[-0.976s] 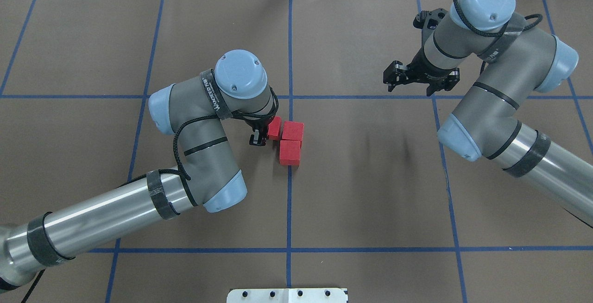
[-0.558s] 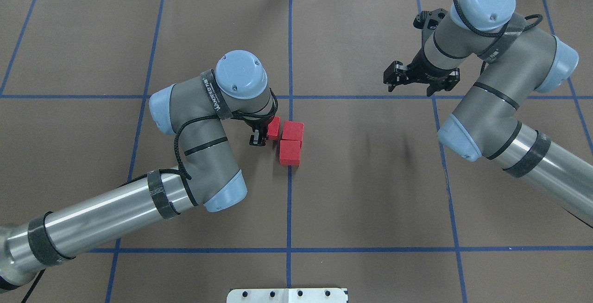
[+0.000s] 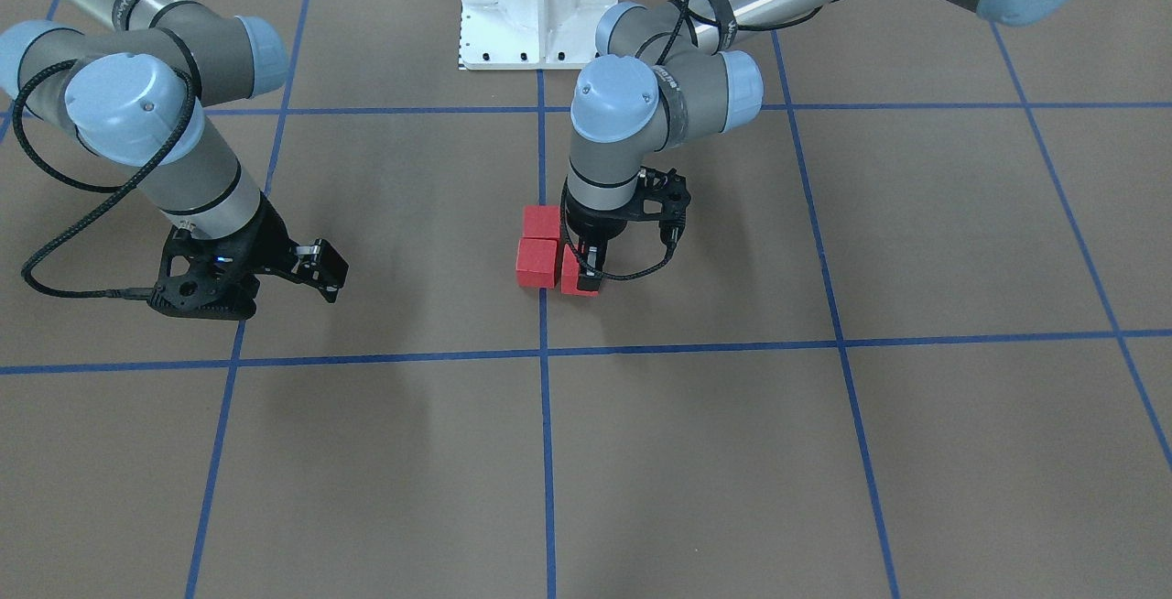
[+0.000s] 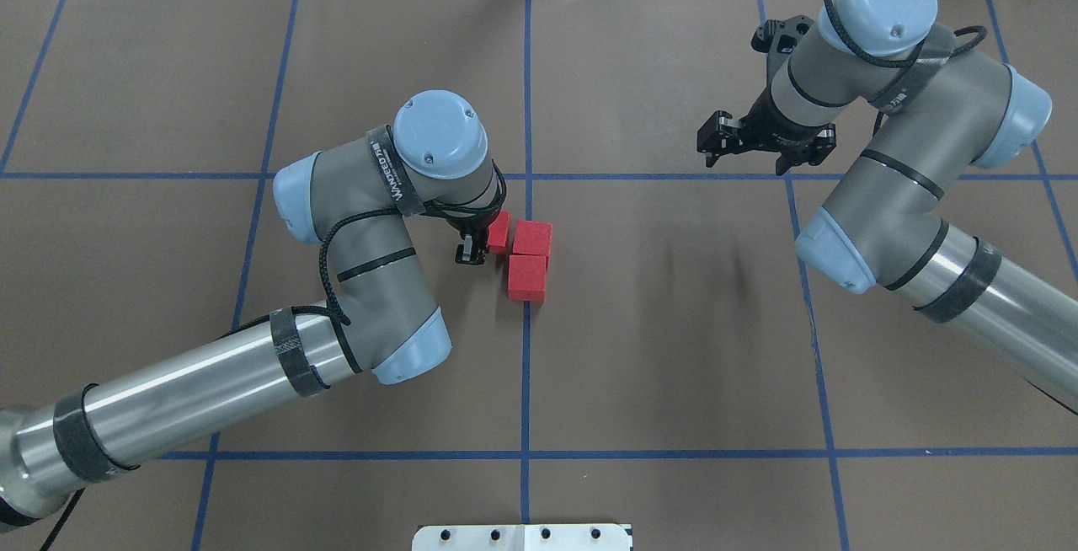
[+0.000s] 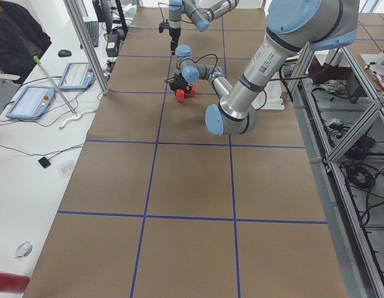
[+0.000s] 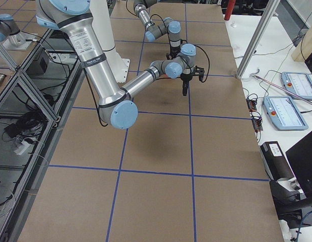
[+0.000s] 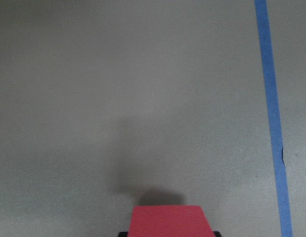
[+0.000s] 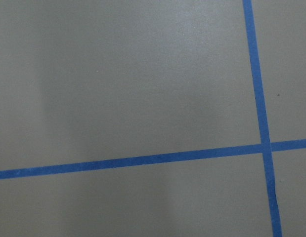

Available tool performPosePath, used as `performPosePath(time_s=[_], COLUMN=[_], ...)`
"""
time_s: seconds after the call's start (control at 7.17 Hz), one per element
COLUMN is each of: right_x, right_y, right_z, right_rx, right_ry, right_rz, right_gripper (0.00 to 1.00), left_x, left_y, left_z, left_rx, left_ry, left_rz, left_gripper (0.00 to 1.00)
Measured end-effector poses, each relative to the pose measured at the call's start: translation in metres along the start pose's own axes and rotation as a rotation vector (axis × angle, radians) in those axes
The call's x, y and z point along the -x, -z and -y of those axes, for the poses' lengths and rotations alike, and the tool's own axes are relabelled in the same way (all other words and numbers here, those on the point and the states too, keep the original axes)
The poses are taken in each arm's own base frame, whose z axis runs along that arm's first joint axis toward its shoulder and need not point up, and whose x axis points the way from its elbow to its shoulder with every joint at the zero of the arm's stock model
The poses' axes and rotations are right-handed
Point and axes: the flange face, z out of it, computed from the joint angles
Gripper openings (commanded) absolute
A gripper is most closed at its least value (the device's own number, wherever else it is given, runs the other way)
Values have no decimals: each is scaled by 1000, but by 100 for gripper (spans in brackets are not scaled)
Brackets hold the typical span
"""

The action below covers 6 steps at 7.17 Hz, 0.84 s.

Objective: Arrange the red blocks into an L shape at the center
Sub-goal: 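Nudge the held red cube against the pair with the left gripper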

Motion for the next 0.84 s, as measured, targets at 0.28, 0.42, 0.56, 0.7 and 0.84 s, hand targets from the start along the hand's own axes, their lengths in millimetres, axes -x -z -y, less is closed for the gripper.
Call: performPosePath(time_s=[0.28,0.42,0.56,0.7,0.84], right_x=[0,0,0,0,0], right_y=[-1,-1,-1,0,0], right_z=[0,0,0,0,0], right_rx=[1,1,1,0,0], right_ry=[-1,-2,-2,-1,-2], right_rz=[-1,-1,-1,-1,-1], right_gripper=[99,99,99,99,99], left_x=[-3,-3,-4,-4,-4], left_y=[-2,-2,-2,-2,-2], left_z=[-2,-2,-2,-3,-3], left_rx=[-4,-5,-5,-5,-5], left_ry=[7,13,22,33,49], left_rz=[2,3,3,4,4], left_gripper=[0,0,0,0,0])
